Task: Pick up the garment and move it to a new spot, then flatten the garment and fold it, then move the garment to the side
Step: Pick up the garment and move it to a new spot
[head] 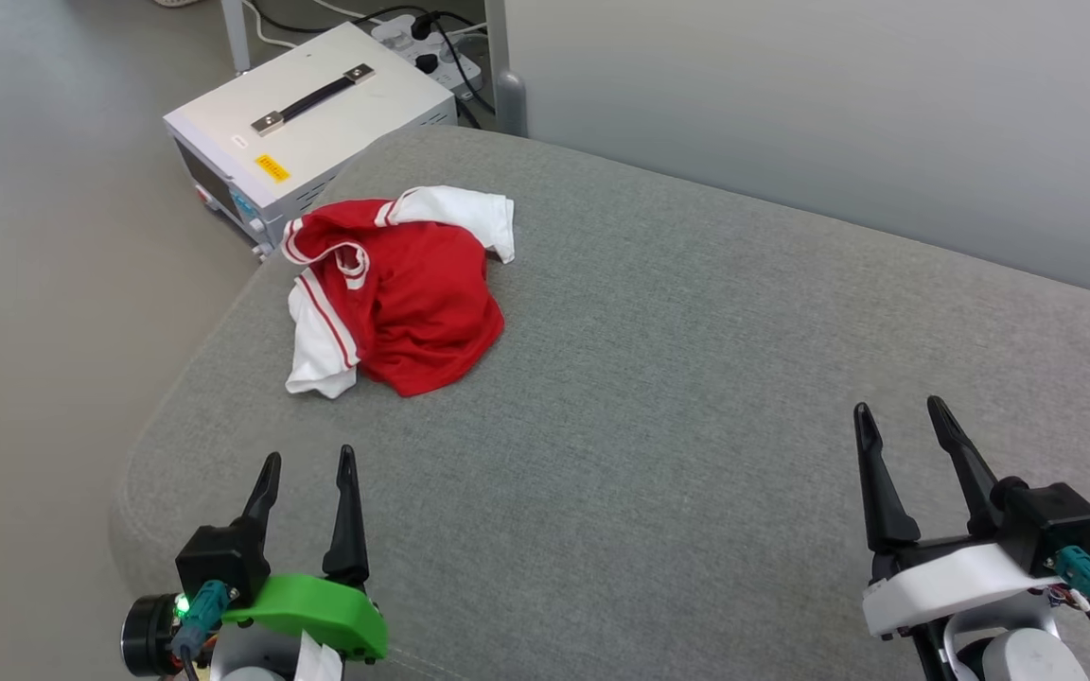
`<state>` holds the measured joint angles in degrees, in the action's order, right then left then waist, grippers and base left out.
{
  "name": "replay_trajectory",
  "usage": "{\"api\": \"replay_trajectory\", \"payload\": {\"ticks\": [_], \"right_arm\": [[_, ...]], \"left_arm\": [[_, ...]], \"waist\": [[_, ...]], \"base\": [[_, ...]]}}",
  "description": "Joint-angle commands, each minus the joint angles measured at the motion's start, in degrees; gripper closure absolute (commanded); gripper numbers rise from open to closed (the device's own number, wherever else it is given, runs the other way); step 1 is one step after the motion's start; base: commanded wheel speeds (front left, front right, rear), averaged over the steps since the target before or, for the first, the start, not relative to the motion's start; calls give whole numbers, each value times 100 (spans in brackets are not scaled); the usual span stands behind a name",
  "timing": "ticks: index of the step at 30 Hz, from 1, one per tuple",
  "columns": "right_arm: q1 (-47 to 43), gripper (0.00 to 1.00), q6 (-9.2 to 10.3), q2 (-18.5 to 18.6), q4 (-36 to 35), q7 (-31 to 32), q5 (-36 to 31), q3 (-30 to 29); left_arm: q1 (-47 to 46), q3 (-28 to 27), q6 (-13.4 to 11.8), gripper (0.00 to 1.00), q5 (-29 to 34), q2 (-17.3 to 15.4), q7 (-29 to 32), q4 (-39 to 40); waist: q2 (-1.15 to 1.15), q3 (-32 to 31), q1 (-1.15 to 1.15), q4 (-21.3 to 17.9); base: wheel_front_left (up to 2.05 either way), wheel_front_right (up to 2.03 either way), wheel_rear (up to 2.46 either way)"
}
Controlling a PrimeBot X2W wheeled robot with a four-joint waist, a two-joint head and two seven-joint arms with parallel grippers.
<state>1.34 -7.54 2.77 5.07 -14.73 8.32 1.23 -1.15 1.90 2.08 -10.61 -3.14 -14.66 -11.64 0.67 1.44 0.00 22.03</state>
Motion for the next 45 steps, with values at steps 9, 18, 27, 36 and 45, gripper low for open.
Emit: {"api": "replay_trajectory", "payload": {"ticks": [9,18,27,36,45], "right_arm": [[56,0,5,10,-43,-27,35,23],[71,0,5,10,-63,-27,108,24],[249,0,5,10,-177,-27,-65,5],[672,0,5,10,-311,-27,-420,20],[1054,0,5,10,-419,-27,-440,125]], "left_arm": [[-116,38,-9,0,-78,26,-34,86],[-114,85,17,0,-161,26,-34,106],[-505,279,138,0,-391,26,-34,-286],[-2225,533,481,0,-490,-211,183,-1521],[-4161,1045,538,0,-1577,-1388,2206,-2250]], "waist": [[-67,69,0,323],[-67,110,0,349],[-67,653,0,121],[-67,1564,0,-350],[-67,2291,0,-955]], "base": [[0,0,0],[0,0,0],[0,0,0],[0,0,0],[0,0,0]]}}
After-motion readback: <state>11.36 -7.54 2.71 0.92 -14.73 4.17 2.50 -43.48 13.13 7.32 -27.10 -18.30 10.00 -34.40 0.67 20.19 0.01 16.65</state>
